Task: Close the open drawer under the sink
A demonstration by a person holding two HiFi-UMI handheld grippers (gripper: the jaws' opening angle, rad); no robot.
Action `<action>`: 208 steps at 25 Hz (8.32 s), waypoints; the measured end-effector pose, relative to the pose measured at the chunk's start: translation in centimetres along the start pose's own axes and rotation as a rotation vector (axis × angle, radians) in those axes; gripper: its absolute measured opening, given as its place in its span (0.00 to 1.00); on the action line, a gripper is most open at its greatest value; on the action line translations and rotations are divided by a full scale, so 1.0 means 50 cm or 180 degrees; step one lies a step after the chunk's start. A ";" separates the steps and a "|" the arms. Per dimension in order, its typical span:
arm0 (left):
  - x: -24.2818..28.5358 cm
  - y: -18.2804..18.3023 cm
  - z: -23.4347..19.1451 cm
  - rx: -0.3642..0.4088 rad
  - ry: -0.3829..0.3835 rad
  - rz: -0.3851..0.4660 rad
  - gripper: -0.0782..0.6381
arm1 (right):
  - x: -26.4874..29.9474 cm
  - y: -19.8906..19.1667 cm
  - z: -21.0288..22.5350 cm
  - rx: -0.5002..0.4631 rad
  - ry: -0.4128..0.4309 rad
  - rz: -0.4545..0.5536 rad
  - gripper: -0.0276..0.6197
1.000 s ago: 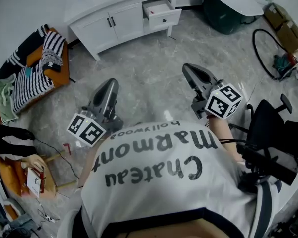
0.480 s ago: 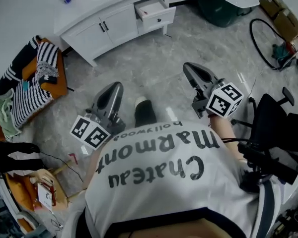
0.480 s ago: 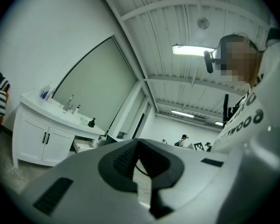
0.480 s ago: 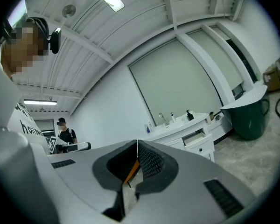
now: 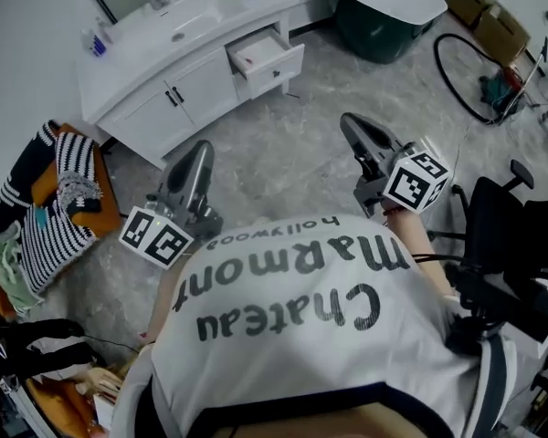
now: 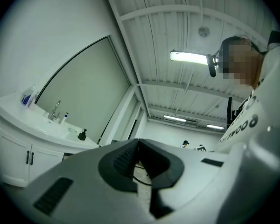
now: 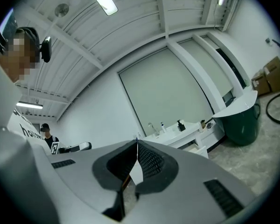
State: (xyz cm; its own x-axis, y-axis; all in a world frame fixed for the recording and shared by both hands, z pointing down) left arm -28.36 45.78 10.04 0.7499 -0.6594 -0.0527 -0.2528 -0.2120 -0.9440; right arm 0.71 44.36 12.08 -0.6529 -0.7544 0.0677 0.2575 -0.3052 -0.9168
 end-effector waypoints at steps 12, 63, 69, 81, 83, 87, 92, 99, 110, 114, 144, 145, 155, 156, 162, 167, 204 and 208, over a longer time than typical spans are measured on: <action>0.094 0.091 -0.219 0.0108 -0.0132 -0.0168 0.12 | 0.199 0.018 0.060 0.0155 -0.0191 0.0106 0.06; 0.317 -0.066 -0.398 -0.0733 0.0501 -0.0462 0.12 | 0.484 -0.014 0.334 0.0712 0.0245 -0.0855 0.06; 0.415 -0.061 -0.389 -0.0649 0.0680 -0.0302 0.12 | 0.492 0.049 0.442 0.0647 0.0400 -0.0865 0.06; 0.597 -0.107 -0.386 -0.0625 0.0933 -0.0454 0.12 | 0.580 0.125 0.608 0.0606 0.0811 -0.0940 0.06; 0.618 -0.118 -0.390 -0.0640 0.0950 -0.0488 0.12 | 0.599 0.125 0.626 0.0617 0.0859 -0.0964 0.06; 0.637 -0.139 -0.396 -0.0718 0.0880 -0.0324 0.12 | 0.616 0.113 0.640 0.0646 0.0973 -0.0993 0.06; 0.666 -0.179 -0.426 -0.0781 0.0937 -0.0291 0.12 | 0.626 0.081 0.663 0.0699 0.1069 -0.1116 0.06; 0.717 -0.261 -0.477 -0.0707 0.1093 -0.0730 0.12 | 0.629 0.003 0.708 0.0766 0.0961 -0.1390 0.06; 0.807 -0.442 -0.596 -0.0210 0.0994 -0.1406 0.12 | 0.642 -0.098 0.820 0.1062 0.0621 -0.1599 0.06; 0.831 -0.510 -0.652 -0.0410 0.1026 -0.1479 0.12 | 0.652 -0.143 0.863 0.1189 0.0487 -0.1625 0.06; 0.983 -0.821 -0.857 -0.0684 0.1637 -0.2273 0.42 | 0.613 -0.337 1.036 0.1990 -0.0231 -0.1710 0.06; 0.986 -0.821 -0.860 -0.0633 0.1646 -0.2302 0.42 | 0.611 -0.339 1.039 0.2009 -0.0246 -0.1698 0.06; 0.983 -0.815 -0.886 -0.0571 0.1771 -0.2265 0.27 | 0.606 -0.355 1.045 0.2143 -0.0285 -0.1670 0.06; 0.983 -0.815 -0.886 -0.0573 0.1773 -0.2265 0.27 | 0.606 -0.355 1.047 0.2141 -0.0287 -0.1663 0.06; 0.983 -0.817 -0.886 -0.0474 0.1688 -0.2331 0.27 | 0.603 -0.351 1.059 0.2144 -0.0332 -0.1612 0.06; 0.984 -0.814 -0.891 -0.0452 0.1666 -0.2345 0.26 | 0.606 -0.349 1.060 0.2155 -0.0344 -0.1612 0.06; 1.011 -0.779 -0.984 -0.0408 0.1600 -0.2280 0.26 | 0.691 -0.362 1.059 0.2199 -0.0339 -0.1617 0.06; 1.017 -0.772 -0.993 -0.0455 0.1600 -0.2256 0.26 | 0.700 -0.358 1.060 0.2215 -0.0328 -0.1578 0.06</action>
State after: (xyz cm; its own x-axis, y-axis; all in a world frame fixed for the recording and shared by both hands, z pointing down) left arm -10.83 -15.38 59.94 0.4099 -0.5706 0.7116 0.0709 -0.7579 -0.6486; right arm 11.01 -7.38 51.74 -0.7461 -0.4784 0.4630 0.3597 -0.8749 -0.3244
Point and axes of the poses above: the fingertips, and each gripper's own axes: x forward along the fingers, z to its right, y out of its top, the point moved 4 cm from there along -x, backward along the fingers, and after that the axes turned 7 degrees about -z, right-handed, at the moved point
